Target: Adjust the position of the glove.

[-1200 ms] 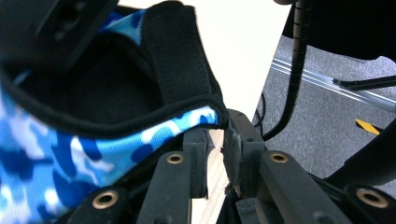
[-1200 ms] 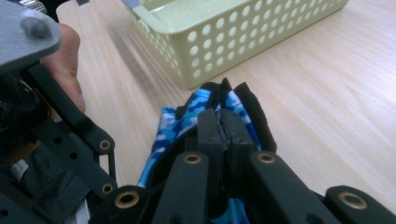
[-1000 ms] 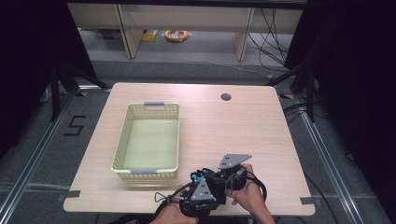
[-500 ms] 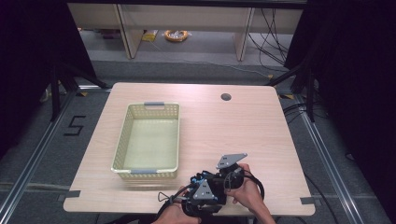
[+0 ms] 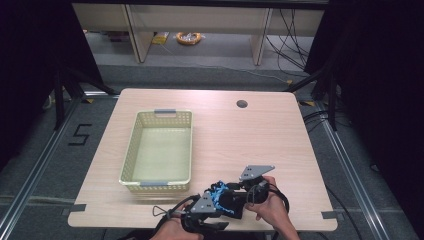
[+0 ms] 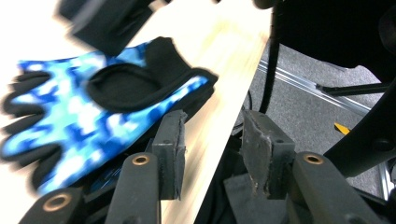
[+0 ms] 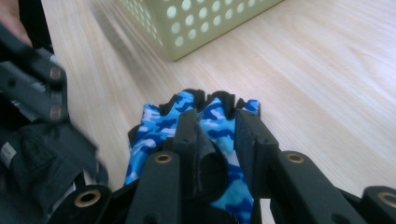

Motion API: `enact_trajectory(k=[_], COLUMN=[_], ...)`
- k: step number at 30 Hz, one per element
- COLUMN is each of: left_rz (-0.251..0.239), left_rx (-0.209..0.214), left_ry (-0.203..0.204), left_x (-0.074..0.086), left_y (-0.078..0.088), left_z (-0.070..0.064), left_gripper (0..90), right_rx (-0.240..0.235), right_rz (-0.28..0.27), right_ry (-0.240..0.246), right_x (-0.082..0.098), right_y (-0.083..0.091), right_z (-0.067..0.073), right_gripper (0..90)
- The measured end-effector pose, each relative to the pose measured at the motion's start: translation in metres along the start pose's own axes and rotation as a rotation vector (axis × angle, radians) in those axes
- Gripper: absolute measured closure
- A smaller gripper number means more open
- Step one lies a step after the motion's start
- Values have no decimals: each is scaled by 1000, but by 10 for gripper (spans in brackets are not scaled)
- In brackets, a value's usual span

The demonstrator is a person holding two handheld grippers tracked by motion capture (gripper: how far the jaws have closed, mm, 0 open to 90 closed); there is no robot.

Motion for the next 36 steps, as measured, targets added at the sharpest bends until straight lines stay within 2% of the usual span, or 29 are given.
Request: enact_trajectory(k=[1, 2, 4, 5, 6, 7, 8, 12, 14, 15, 16, 17, 18, 19, 21, 22, 23, 24, 25, 26, 27, 28, 29, 30, 31, 32, 33, 34, 36], left_rz=[-13, -18, -36, -30, -38, -27, -31, -27, -19, 1, -2, 11, 4, 17, 31, 45, 42, 46, 55, 62, 54, 72, 63, 80, 72, 90, 85, 98, 93], left_rx=[4, -9, -33, -63, -71, -92, -94, -108, -109, -121, -118, -123, -111, -118, -118, -114, -117, -111, -107, -117, -112, -114, -109, -107, -109, -112, -117, -125, -121], left_ry=[11, -1, 33, 16, 26, 27, 31, 61, 40, 35, 50, 30, 54, 29, 17, 14, -2, 29, 12, 8, 18, -20, 8, -13, 4, -24, -11, -29, -28], left_x=[1, 3, 6, 8, 9, 12, 13, 17, 17, 19, 18, 19, 18, 19, 18, 19, 17, 17, 16, 16, 15, 15, 14, 14, 14, 14, 14, 14, 14], left_y=[4, 9, 15, 19, 22, 24, 26, 28, 26, 25, 23, 21, 18, 16, 12, 10, 8, 6, 5, 4, 2, 2, -1, -2, -5, -5, -7, -7, -8], left_z=[2, 7, 17, 24, 29, 35, 39, 48, 50, 52, 51, 54, 52, 53, 54, 54, 55, 53, 53, 55, 54, 55, 53, 54, 53, 54, 54, 55, 54], left_gripper=[585, 585, 581, 580, 576, 571, 567, 539, 525, 510, 488, 473, 469, 470, 474, 475, 474, 472, 473, 474, 476, 483, 485, 485, 488, 491, 495, 504, 523], right_rx=[20, 34, 60, 81, 98, 112, 124, 144, 139, 139, 140, 144, 137, 142, 129, 131, 139, 138, 131, 134, 135, 152, 132, 141, 130, 137, 120, 114, 107], right_rz=[-11, -20, -25, -17, -15, 2, 5, 33, 45, 49, 57, 45, 66, 41, 72, 81, 42, 80, 69, 91, 84, 94, 136, 141, 138, 138, 153, 156, 163], right_ry=[20, 2, -6, -26, -22, -41, -39, -85, -122, -129, -136, -146, -148, -154, -171, -166, -155, -147, -156, -142, -130, -93, -125, -110, -119, -104, -121, -126, -114], right_x=[0, 1, 4, 7, 10, 14, 18, 36, 45, 48, 51, 53, 55, 55, 57, 58, 55, 56, 55, 56, 55, 55, 57, 58, 58, 58, 59, 60, 60], right_y=[4, 8, 15, 19, 23, 26, 29, 33, 32, 32, 32, 31, 32, 30, 29, 28, 24, 24, 21, 20, 17, 15, 15, 13, 12, 10, 11, 10, 10], right_z=[-2, -2, -2, -2, -2, -1, -1, -1, -1, -3, -4, -4, -4, -5, -3, -3, -5, -5, -4, -4, -4, -6, -2, -4, -4, -6, -4, -3, -3], right_gripper=[706, 703, 692, 692, 691, 687, 685, 685, 685, 683, 681, 680, 681, 681, 681, 681, 680, 680, 679, 679, 680, 680, 679, 679, 680, 679, 679, 678, 675])
Point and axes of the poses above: each handheld gripper's, and its own axes: y roughly backward along the jaws, x roughly out of its underside, z roughly to its left, the point moved 7 cm from there along -y, roughly forward along the jaws, and after that the axes turned 11 degrees about z, right-handed, at the moved point
